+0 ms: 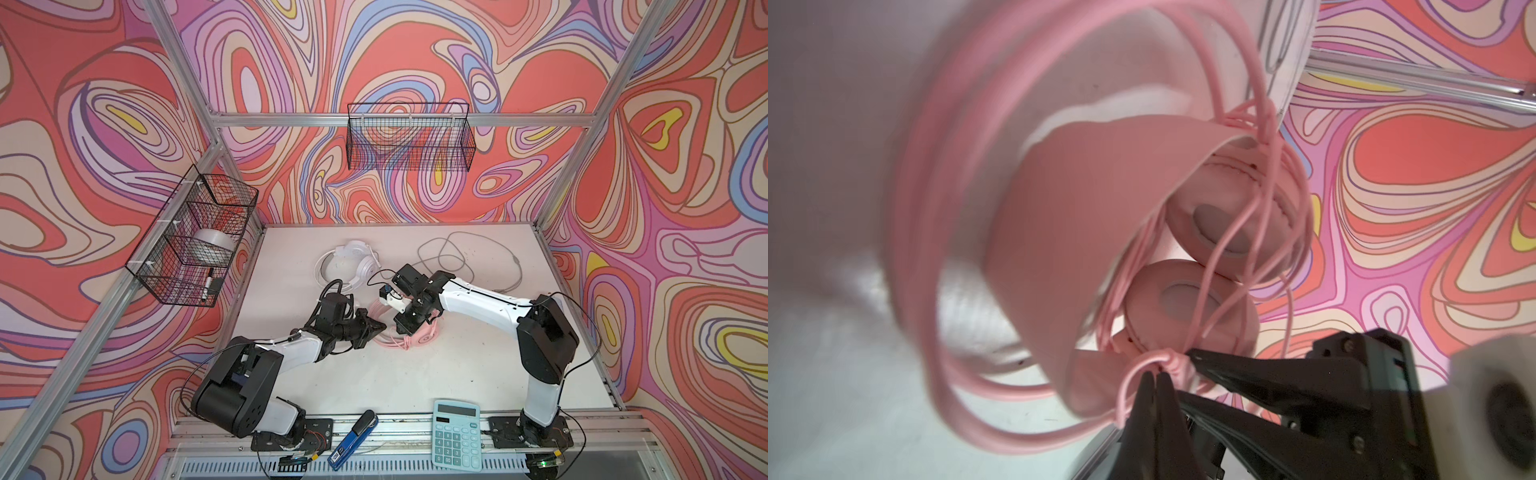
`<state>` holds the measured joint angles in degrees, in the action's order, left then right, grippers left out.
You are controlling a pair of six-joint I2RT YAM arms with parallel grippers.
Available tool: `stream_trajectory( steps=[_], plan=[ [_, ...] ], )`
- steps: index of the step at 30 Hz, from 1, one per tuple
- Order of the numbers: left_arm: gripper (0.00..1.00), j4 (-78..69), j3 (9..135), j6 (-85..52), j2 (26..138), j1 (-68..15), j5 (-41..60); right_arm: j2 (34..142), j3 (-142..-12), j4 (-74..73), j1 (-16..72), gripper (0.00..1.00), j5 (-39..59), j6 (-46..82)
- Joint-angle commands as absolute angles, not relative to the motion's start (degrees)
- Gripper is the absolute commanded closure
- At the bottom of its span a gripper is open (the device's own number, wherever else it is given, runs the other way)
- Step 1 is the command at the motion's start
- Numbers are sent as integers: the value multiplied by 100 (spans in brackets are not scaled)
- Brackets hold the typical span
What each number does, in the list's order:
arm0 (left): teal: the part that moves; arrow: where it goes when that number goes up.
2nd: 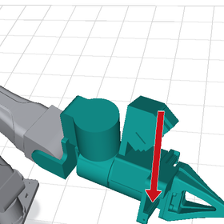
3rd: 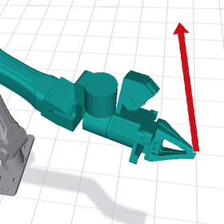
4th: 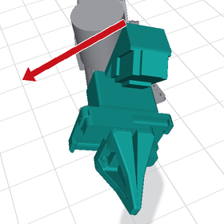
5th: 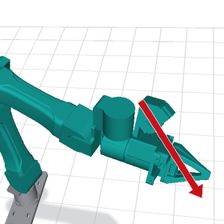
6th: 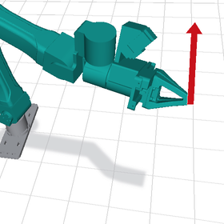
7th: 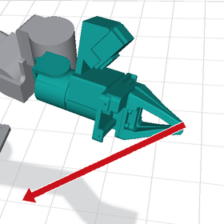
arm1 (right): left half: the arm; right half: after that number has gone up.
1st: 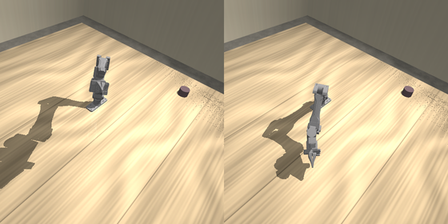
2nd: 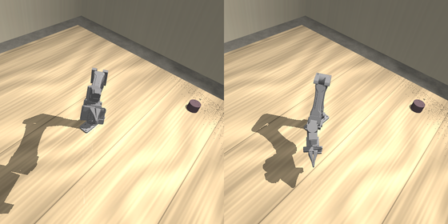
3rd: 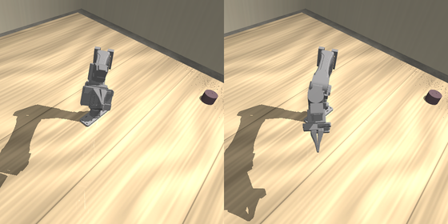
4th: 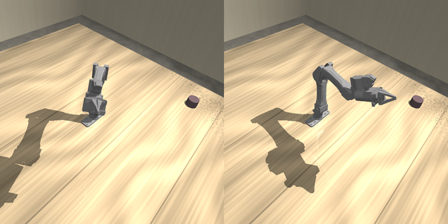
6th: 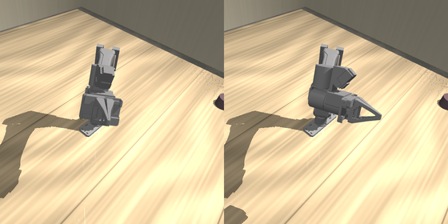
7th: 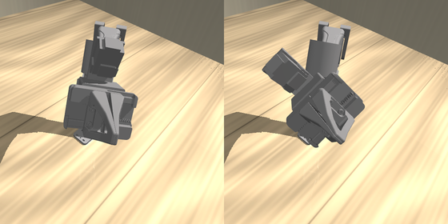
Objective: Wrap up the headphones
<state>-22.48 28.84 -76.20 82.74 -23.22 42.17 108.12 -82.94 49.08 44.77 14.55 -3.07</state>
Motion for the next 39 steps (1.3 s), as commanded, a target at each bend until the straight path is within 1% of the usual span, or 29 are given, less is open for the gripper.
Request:
stream_trajectory(
  steps=[1,7,21,33,34,36,39],
  plan=[
    [100,-2342,3216,-7433,8297,-2370,4553,11073,-8270,5154,4421,100,1355,-234],
    [100,-1084,3641,-6746,8390,-2457,4574,11105,-8292,5128,4393,100,1389,-181],
    [100,-1162,3646,-6752,8914,-2511,4656,11031,-8257,5045,4348,100,1472,-88],
    [100,-862,3868,-6724,9425,-2560,4544,10945,-8217,4992,4335,100,1460,0],
    [100,-808,3893,-6703,9446,-2560,4537,10932,-8218,5001,4341,100,1444,4],
    [100,-621,3953,-6616,9490,-2565,4520,10895,-8207,4989,4342,93,1357,39],
    [100,-486,3980,-6582,9501,-2558,4483,10851,-8212,4952,4334,88,1346,87]
  ],
)
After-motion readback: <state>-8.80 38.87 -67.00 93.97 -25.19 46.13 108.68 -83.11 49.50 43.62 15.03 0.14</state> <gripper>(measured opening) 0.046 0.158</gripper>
